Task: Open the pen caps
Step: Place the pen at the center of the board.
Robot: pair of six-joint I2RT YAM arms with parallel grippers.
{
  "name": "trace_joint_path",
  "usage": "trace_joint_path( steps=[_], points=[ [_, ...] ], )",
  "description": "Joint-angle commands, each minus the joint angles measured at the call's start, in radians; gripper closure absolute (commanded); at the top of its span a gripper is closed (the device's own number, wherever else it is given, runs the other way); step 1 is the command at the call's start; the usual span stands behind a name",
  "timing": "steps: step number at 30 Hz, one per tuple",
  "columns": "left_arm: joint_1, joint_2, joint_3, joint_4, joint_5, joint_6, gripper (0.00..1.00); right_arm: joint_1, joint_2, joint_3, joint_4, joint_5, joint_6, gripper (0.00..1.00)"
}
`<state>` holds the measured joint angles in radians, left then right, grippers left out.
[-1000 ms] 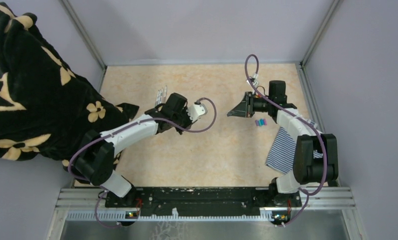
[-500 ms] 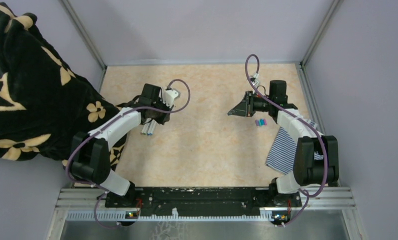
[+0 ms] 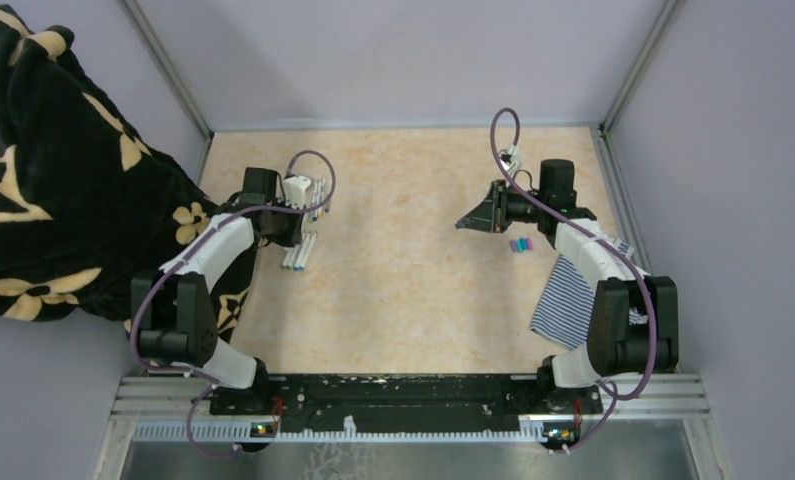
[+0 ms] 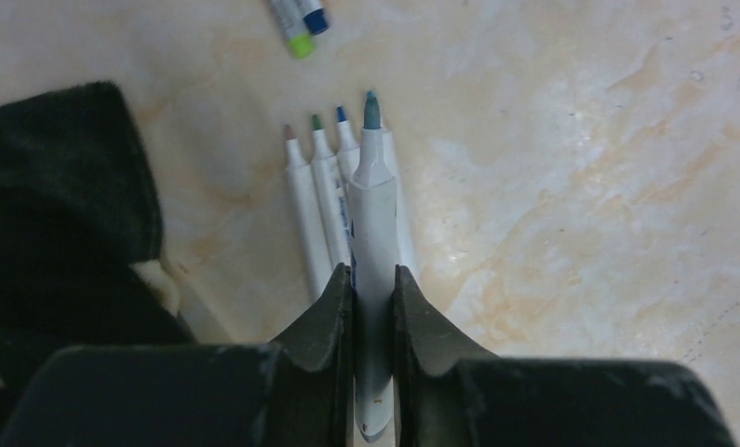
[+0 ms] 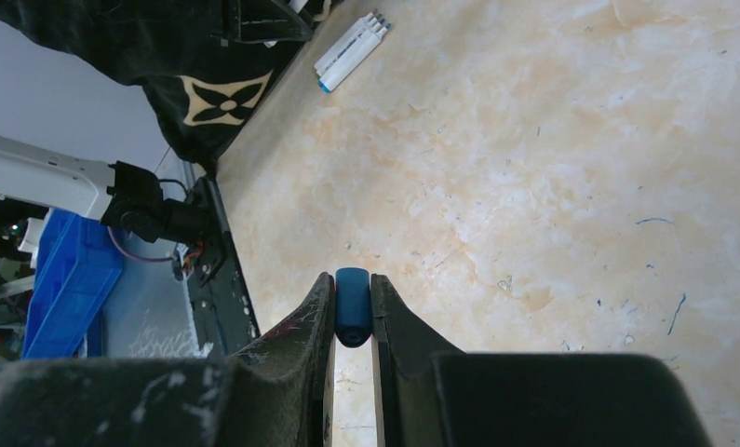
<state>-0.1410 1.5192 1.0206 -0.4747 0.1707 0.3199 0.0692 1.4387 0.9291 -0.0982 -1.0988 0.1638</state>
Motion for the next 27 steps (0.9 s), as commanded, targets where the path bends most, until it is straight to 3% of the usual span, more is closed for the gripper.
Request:
trace_joint_path(
  steps=[1, 13, 27],
  points=[
    [0.065, 0.009, -0.004, -0.016, 0.009, -0.01, 1.0, 0.003, -0.041, -0.003, 0.032, -0.003, -0.021, 1.0],
    [0.156, 0.109, 0.011, -0.012, 0.079, 0.004, 0.97, 0.003, -0.05, -0.01, 0.031, 0.008, -0.035, 1.0],
    [0.179, 0.144, 0.008, 0.026, 0.079, 0.011, 0.94, 0.003, -0.059, -0.017, 0.037, 0.013, -0.037, 1.0]
  ],
)
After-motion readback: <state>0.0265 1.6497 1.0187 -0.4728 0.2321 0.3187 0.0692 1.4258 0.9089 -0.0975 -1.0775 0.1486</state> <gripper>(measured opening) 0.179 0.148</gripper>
